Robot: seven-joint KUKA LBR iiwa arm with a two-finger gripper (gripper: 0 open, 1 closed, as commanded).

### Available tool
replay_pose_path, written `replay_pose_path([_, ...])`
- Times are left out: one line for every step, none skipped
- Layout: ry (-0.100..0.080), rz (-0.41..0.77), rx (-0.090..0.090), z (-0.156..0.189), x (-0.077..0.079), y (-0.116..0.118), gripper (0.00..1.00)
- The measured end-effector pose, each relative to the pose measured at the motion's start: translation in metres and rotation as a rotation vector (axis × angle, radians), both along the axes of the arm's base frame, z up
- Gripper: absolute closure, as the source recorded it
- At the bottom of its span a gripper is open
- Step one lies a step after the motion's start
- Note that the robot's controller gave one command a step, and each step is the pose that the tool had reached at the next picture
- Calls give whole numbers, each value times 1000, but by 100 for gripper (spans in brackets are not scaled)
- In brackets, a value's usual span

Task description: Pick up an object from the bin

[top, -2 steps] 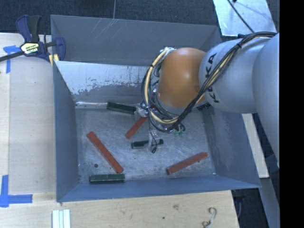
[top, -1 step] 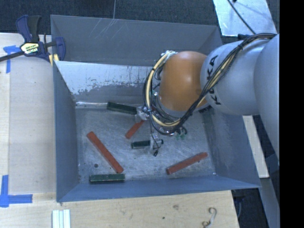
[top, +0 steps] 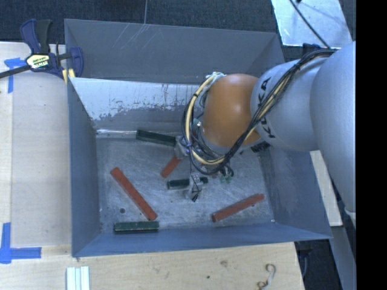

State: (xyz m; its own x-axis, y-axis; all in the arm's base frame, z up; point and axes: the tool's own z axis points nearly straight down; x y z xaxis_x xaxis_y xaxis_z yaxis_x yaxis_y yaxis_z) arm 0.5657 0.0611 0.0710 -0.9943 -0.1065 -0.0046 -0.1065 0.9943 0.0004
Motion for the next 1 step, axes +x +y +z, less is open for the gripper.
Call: replay_pose_path([1, 34, -1, 1, -10, 14, 0])
